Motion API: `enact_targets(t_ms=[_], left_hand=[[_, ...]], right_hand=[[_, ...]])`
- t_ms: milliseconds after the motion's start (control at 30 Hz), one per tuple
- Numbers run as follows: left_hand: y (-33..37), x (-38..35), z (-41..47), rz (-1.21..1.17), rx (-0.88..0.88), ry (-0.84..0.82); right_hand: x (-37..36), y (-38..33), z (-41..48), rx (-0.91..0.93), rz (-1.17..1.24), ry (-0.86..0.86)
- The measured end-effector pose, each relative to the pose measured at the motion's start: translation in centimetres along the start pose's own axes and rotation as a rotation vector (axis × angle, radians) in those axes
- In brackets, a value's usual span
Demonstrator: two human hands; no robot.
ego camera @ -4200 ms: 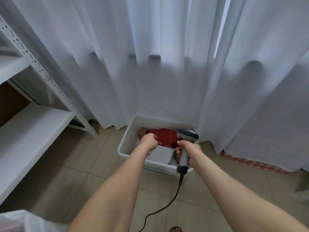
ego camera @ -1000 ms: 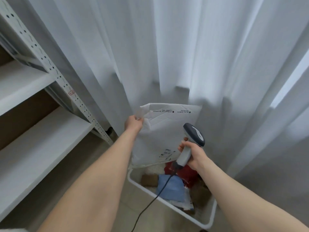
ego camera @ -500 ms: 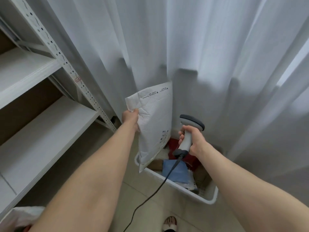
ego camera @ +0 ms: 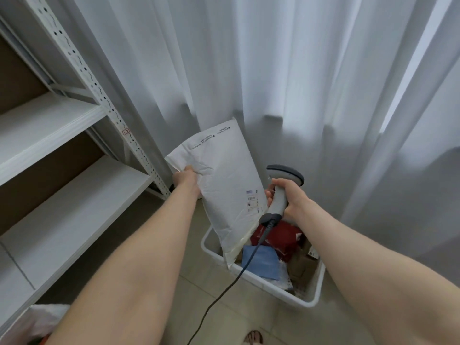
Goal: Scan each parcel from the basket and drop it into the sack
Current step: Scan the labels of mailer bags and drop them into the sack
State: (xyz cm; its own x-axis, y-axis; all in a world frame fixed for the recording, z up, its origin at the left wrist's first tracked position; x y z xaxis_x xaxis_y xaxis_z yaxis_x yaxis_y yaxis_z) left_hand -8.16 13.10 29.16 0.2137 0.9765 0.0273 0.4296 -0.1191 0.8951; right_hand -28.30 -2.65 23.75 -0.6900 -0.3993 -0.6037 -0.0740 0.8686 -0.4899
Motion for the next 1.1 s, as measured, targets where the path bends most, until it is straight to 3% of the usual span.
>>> enact_targets(t_ms=[333,567,833,933,1100], left_hand=[[0.2,2.3,-0.2,-0.014,0.030,0.055],[1.5,2.3,1.2,-0.007,0.088,-0.045],[3.9,1.9,2.1,-0.009,0.048,-0.139],[5.1,1.0,2.2,-0.055,-0.017,-0.279],[5.1,-1.5,2.4,-0.031,0.058,-0.729]], right_hand=[[2.6,2.9,-0.5,0.122,0.011,0.187],[0.9,4.4,-0.3,0.123,0.070,0.062],[-0.8,5.4,-0.1,0.152,0.062,0.098],[-0.9,5.7,0.4,0.173,0.061,0.167],[-0.1,5.5,1.4,0.239,0.047,0.318]])
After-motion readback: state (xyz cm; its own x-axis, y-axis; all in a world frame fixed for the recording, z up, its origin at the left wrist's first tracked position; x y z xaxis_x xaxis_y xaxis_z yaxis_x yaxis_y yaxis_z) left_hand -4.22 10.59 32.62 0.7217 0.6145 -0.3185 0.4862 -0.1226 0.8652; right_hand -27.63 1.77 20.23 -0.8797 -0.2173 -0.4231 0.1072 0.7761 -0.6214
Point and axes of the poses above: each hand's wrist, its own z-axis towards the middle knuckle, its own x-axis out of the back of the hand, y = z × x, the point moved 6 cm from there along z, towards the middle knuckle, and after that the axes turned 11 degrees about -y, right-handed, at the moved point
